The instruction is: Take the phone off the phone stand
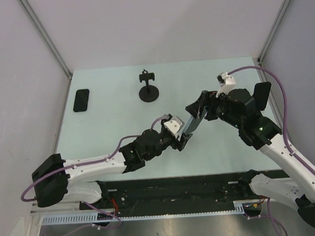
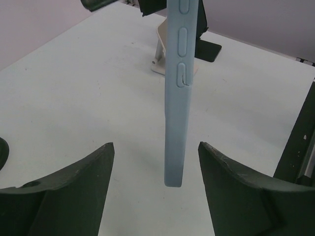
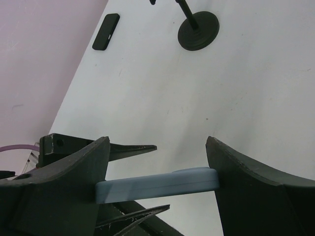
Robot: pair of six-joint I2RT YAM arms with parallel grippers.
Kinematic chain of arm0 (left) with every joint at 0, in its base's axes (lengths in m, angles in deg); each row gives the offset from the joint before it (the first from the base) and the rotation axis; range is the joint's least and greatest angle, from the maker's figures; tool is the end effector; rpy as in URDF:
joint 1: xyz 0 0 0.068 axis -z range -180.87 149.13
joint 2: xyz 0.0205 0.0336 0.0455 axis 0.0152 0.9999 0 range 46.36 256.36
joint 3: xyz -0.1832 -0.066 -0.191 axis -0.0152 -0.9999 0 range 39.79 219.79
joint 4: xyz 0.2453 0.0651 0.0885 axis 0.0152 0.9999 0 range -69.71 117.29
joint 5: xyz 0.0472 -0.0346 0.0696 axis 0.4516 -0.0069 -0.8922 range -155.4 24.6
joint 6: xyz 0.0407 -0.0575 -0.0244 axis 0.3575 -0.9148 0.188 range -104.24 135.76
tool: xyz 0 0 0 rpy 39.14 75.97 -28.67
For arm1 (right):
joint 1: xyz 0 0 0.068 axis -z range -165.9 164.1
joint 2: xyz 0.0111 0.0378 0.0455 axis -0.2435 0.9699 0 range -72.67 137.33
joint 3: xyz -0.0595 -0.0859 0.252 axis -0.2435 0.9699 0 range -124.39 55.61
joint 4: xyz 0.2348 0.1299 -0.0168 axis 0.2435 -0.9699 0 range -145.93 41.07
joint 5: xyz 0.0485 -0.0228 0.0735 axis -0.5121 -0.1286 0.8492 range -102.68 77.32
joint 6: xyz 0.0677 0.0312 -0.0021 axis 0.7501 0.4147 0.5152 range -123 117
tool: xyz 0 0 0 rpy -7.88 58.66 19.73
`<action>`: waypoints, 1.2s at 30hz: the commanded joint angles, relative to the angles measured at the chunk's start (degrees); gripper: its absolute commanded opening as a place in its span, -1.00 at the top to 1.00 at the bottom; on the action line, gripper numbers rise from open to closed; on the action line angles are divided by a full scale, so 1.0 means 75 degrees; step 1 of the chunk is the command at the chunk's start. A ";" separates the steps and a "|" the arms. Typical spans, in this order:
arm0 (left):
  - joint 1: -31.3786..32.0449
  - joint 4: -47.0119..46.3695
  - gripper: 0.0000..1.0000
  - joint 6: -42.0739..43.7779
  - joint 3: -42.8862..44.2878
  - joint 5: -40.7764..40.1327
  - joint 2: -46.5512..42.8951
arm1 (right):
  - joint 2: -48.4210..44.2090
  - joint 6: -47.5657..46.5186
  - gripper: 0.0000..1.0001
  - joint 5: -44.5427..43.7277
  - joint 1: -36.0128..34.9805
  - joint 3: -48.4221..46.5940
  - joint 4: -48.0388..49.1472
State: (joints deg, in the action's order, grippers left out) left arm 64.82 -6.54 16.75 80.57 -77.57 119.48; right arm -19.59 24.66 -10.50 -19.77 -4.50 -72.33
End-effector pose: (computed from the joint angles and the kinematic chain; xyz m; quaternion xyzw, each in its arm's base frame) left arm 0.1453 -0.2894 0.2685 0.3452 0.6541 -0.2914 0.6067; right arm 0.1947 0.1336 0.3766 -0.0547 0.7986 0.3195 0.5071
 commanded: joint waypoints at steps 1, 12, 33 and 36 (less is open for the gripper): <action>0.0054 -0.0477 -0.36 0.0102 0.0364 -0.0148 0.0094 | -0.0257 0.0203 1.00 -0.0138 -0.0078 -0.0176 0.0483; 0.0065 -0.0513 0.78 -0.0086 0.0317 -0.0136 0.0036 | -0.0257 0.0296 1.00 -0.0184 -0.0090 -0.0059 0.0495; -0.0941 0.0037 1.00 -0.1140 -0.0456 0.0110 -0.1182 | -0.1744 -0.0640 -1.00 -0.1578 0.0226 0.0023 0.0108; -0.1375 0.0541 0.99 -0.1246 -0.0456 0.0122 -0.1534 | -0.2038 -0.0992 -0.99 -0.1906 0.0320 0.0023 -0.0184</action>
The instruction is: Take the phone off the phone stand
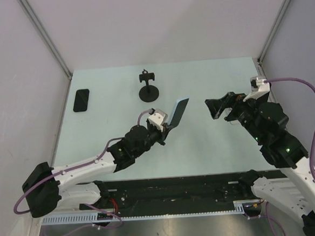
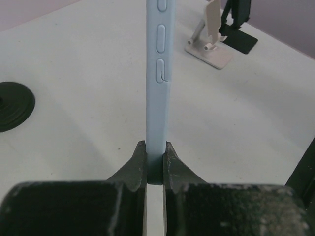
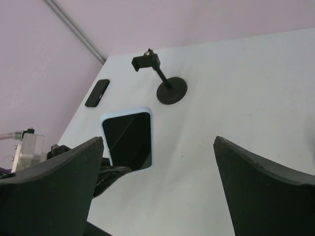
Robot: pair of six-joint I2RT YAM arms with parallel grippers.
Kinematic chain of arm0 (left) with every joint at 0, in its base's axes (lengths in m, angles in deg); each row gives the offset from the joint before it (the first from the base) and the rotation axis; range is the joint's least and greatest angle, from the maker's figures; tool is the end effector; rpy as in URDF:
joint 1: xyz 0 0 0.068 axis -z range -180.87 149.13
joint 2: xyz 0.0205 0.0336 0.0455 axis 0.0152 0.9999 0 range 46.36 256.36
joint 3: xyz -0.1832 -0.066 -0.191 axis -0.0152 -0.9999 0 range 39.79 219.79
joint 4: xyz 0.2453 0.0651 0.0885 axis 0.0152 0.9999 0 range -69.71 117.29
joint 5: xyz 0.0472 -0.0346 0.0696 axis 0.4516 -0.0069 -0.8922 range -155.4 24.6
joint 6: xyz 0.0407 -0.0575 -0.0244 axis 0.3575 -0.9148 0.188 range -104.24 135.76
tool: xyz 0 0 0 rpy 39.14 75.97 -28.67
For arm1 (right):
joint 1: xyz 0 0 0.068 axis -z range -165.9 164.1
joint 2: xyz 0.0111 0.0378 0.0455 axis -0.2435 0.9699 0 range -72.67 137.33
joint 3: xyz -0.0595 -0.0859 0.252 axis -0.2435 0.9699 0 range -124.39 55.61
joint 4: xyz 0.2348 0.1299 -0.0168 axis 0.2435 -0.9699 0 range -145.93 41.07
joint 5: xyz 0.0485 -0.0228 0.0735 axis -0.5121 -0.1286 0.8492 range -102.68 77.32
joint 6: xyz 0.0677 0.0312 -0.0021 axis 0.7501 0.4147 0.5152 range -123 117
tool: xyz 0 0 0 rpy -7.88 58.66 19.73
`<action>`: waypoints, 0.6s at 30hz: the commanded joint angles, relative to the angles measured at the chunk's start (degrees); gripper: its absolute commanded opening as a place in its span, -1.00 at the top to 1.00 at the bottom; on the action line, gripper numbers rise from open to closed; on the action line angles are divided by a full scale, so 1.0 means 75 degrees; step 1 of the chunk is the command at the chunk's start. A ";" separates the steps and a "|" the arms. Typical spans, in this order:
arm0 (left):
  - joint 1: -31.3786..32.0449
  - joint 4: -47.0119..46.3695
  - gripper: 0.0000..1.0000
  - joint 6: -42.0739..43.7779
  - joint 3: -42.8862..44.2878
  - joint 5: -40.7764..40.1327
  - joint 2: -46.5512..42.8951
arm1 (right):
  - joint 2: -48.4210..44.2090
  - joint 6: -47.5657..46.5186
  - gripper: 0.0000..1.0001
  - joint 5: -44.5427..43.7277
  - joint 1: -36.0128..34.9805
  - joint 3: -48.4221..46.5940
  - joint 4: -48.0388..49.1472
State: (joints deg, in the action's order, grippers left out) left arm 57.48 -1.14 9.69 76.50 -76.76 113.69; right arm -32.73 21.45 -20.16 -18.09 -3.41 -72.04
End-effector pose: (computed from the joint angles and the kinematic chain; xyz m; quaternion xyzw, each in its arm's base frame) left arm 0.1680 -0.2488 0.2583 0.2764 0.7085 -0.2800 0.5858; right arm 0.1505 0.0852 0.4129 -0.0049 0.7313 0.2807 0.6216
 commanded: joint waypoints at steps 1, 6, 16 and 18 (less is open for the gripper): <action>-0.0536 0.0159 1.00 -0.0339 0.0109 0.0095 -0.0832 | -0.0345 -0.0657 -1.00 -0.0723 0.0108 -0.0122 -0.0397; -0.1754 0.1390 0.99 -0.0574 0.0389 0.0412 -0.1359 | -0.0638 -0.1254 -0.99 -0.1637 0.0131 -0.0111 -0.1101; -0.4203 0.3571 0.99 -0.0539 0.1374 0.1455 -0.1478 | -0.1118 -0.1876 -1.00 -0.2540 0.0143 0.0848 -0.0915; -0.4848 0.3922 0.99 -0.0469 0.1666 0.1969 -0.1349 | -0.1189 -0.1935 -0.99 -0.2658 0.0143 0.1072 -0.0740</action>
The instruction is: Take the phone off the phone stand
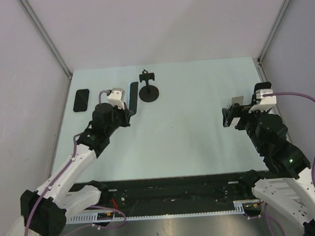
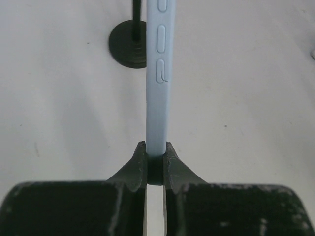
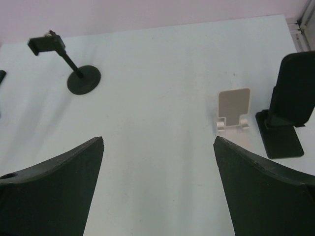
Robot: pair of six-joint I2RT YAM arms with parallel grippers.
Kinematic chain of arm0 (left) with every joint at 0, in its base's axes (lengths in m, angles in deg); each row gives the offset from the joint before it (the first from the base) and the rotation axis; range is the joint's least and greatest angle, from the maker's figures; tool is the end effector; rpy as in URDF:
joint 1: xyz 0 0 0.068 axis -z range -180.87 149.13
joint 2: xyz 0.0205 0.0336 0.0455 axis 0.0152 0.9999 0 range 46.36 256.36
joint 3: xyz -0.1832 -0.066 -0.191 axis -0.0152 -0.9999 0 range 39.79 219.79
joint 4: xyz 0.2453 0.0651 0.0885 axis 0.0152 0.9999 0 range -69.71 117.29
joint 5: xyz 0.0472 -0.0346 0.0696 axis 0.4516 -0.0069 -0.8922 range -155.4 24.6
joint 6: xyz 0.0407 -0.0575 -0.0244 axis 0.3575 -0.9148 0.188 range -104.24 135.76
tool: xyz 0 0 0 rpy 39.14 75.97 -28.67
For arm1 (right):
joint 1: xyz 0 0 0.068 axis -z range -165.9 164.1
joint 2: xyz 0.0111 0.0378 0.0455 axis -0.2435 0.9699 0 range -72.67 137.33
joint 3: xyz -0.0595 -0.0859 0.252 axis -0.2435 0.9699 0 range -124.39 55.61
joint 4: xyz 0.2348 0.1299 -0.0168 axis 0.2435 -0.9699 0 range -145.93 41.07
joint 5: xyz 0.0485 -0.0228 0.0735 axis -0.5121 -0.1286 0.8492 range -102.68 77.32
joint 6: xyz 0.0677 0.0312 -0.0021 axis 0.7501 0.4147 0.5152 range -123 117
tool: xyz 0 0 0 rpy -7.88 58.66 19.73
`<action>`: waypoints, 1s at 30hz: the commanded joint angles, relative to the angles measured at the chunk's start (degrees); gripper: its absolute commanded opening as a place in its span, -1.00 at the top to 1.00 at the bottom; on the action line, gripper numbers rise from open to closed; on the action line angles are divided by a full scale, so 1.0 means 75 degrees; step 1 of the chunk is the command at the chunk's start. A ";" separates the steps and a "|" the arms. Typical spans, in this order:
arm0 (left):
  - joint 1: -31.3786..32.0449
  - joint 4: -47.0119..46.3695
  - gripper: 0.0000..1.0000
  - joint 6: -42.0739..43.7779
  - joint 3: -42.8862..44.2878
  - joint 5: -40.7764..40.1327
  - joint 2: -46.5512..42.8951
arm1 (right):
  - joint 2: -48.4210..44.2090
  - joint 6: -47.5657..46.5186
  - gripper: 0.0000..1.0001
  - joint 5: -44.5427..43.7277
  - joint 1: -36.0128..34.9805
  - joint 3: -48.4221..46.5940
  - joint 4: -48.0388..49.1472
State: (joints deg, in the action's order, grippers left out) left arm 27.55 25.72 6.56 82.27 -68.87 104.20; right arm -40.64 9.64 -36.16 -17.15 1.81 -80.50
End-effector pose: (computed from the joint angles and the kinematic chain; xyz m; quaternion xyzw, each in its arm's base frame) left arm 0.2364 -0.1235 0.2794 0.1205 0.8141 -0.1595 0.5453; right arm 0.1312 0.0505 0.3807 0.0083 0.7602 0.0913 0.6432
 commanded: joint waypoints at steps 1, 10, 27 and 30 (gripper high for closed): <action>-0.1069 0.0447 1.00 -0.0005 0.0991 0.1070 -0.0002 | -0.0204 -0.0385 -1.00 -0.0583 0.0017 0.0632 0.0447; -0.3436 0.1115 1.00 0.0510 0.2245 0.1856 0.1848 | -0.0591 -0.0455 -1.00 -0.0747 0.0064 0.0986 0.0694; -0.4786 0.1971 0.99 0.1202 0.5058 0.2113 0.5997 | -0.0708 -0.0619 -1.00 -0.0678 0.0263 0.1255 0.0706; -0.4950 0.2018 0.99 0.1388 0.5246 0.2161 0.6501 | -0.0720 -0.0631 -0.99 -0.0596 0.0369 0.1314 0.0741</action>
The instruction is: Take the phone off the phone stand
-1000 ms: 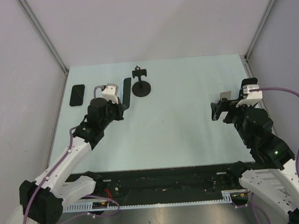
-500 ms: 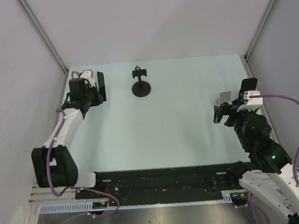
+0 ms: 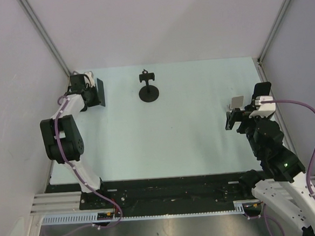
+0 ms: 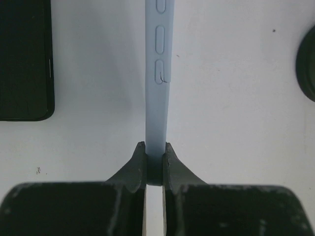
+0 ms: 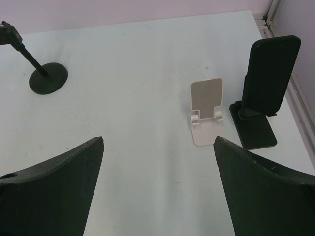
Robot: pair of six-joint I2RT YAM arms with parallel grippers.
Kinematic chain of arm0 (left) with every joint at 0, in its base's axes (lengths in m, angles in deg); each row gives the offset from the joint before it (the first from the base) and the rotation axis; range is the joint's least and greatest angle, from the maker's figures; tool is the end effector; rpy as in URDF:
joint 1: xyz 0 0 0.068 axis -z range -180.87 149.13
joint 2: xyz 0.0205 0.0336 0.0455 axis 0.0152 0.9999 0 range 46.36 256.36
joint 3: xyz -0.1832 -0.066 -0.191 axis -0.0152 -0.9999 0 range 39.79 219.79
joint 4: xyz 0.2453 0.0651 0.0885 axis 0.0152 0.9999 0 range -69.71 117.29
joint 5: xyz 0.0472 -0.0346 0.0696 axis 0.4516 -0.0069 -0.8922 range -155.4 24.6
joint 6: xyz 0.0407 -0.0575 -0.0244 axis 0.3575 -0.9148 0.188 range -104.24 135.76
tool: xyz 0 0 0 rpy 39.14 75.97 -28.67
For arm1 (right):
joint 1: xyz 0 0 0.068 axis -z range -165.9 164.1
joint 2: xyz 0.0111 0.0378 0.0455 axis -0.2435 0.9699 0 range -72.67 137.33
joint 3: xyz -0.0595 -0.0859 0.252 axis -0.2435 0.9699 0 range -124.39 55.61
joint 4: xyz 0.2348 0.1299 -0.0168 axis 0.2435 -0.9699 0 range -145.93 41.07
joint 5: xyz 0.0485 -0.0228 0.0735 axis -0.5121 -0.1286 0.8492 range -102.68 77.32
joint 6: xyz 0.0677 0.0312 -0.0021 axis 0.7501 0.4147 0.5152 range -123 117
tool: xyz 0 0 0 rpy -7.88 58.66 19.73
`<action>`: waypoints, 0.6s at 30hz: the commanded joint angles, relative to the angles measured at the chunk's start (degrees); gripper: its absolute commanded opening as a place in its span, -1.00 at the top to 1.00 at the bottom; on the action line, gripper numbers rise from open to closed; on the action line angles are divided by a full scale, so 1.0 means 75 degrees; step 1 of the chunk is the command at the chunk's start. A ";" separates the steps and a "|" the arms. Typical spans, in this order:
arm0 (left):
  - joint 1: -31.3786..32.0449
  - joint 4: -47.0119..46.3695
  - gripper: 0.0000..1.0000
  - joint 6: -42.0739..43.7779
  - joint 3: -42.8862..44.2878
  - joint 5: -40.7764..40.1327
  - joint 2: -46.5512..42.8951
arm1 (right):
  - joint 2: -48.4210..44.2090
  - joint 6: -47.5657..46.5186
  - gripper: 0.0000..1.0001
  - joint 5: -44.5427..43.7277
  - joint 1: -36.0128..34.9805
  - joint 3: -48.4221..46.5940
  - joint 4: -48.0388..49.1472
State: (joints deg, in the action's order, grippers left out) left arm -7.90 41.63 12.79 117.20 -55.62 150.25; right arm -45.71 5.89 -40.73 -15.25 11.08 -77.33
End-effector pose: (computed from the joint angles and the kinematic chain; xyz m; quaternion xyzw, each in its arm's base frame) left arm 0.4255 0.0419 0.2101 -0.0504 0.9288 -0.0669 0.3611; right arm 0.1318 0.0404 0.3425 0.0192 0.7632 0.0260 0.6453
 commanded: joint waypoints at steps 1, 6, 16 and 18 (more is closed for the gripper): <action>-0.0293 -0.0069 0.99 0.0571 0.0659 0.0418 0.0466 | -0.0044 -0.0130 -1.00 0.0049 0.0174 0.0090 0.0318; -0.0551 0.0025 0.99 0.0500 0.1011 0.0630 0.1122 | 0.0038 -0.0118 -0.99 0.0306 0.0373 0.0090 0.0353; -0.0657 0.0119 0.45 0.0618 0.1164 0.0138 0.1627 | 0.0108 -0.0142 -0.99 0.0436 0.0584 0.0125 0.0342; -0.0657 0.0119 0.40 0.0652 0.1164 0.0044 0.1616 | 0.0109 -0.0142 -0.99 0.0424 0.0596 0.0125 0.0330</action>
State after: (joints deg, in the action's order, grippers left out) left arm -12.49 42.57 14.48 124.22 -53.68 161.47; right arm -45.18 5.73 -37.78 -11.09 11.87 -76.92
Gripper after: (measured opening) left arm 0.276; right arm 0.994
